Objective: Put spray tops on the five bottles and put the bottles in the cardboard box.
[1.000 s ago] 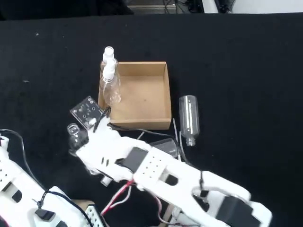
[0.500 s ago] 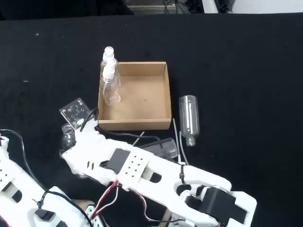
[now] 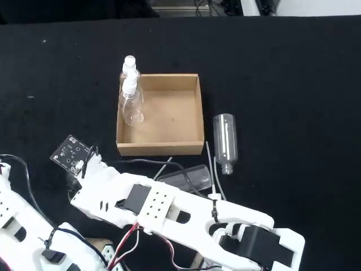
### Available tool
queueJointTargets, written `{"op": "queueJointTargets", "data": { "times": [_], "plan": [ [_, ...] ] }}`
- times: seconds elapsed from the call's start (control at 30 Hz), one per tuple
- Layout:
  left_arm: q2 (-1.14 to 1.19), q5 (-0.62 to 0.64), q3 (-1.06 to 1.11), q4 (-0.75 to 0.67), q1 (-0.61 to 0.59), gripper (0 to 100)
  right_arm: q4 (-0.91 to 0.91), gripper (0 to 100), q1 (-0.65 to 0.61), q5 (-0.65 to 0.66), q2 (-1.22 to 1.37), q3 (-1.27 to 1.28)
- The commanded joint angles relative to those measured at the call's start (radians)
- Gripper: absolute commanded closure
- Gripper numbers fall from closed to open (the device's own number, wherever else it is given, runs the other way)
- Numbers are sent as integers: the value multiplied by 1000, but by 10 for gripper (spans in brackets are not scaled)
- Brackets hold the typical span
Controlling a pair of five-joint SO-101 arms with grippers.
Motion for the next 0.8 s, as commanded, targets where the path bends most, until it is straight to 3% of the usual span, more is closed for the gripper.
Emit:
{"op": "queueJointTargets", "data": {
  "times": [0.0, 0.23, 0.37, 0.53, 0.7, 0.77],
  "plan": [
    [-28, 9, -31, -20, -7, 937, -26, 593, -12, 5, -4, -68],
    [-28, 8, -31, -20, -7, 937, -12, 608, 6, 11, -8, -96],
    [-28, 5, -25, -18, 2, 937, 126, 644, 68, 46, -65, -114],
    [-15, -48, -7, -11, 139, 937, 402, 701, 123, 319, -203, -125],
    [54, -141, 5, -9, 286, 927, 525, 701, 235, 351, -367, -88],
    [140, -158, -28, -2, 311, 869, 539, 701, 262, 351, -430, -44]
  ]
}}
